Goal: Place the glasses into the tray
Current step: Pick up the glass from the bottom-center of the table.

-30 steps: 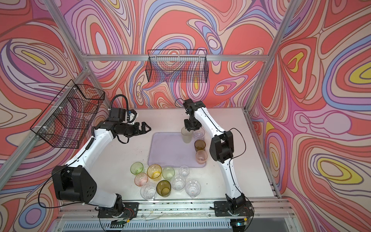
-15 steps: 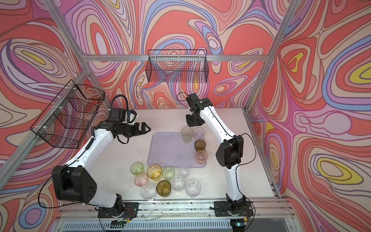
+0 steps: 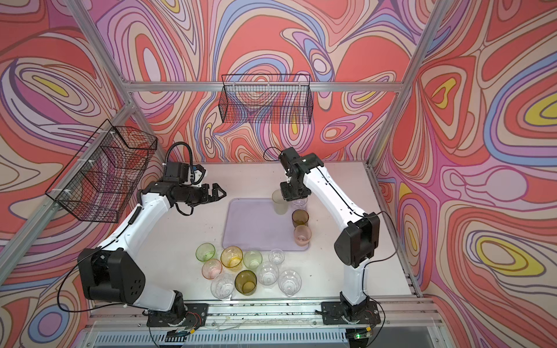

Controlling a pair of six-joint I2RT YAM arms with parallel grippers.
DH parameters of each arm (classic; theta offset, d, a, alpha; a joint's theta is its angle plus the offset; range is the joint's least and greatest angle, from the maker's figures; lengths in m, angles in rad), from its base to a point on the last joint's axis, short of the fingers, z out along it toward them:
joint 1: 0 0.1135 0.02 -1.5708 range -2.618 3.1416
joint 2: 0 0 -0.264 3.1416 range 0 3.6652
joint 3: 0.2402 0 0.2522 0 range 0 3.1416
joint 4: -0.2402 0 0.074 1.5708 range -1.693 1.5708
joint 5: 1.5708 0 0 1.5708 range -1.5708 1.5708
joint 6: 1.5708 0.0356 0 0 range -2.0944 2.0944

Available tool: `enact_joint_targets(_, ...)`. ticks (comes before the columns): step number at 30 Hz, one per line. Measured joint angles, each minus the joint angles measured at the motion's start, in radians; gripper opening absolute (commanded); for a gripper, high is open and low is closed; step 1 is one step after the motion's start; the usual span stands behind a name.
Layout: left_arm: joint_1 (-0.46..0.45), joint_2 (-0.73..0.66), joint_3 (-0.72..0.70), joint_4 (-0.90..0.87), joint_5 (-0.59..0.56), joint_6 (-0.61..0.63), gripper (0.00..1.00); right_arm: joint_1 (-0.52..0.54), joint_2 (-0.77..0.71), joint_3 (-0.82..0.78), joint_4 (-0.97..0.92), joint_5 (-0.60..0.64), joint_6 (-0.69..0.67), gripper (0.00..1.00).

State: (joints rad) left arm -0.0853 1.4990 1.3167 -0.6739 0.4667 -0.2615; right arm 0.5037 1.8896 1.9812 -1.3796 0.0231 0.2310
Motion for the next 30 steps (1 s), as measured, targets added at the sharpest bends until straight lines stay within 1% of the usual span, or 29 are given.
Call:
enact_joint_targets(7,0.000,0.000,0.000,-0.001,0.000,0.003,1.00,0.067,-0.107,-0.127,-0.028,0.016,0.037,0.38)
enact_joint_targets(20,0.000,0.000,0.000,-0.005,0.000,0.003,1.00,0.255,-0.321,-0.320,-0.070,0.013,0.139,0.40)
enact_joint_targets(26,0.000,0.000,0.000,-0.005,0.000,0.003,1.00,0.343,-0.385,-0.412,-0.063,0.009,0.192,0.40)
enact_joint_targets(30,0.000,0.000,0.007,-0.011,-0.012,0.006,1.00,0.380,-0.405,-0.451,-0.042,0.006,0.235,0.40)
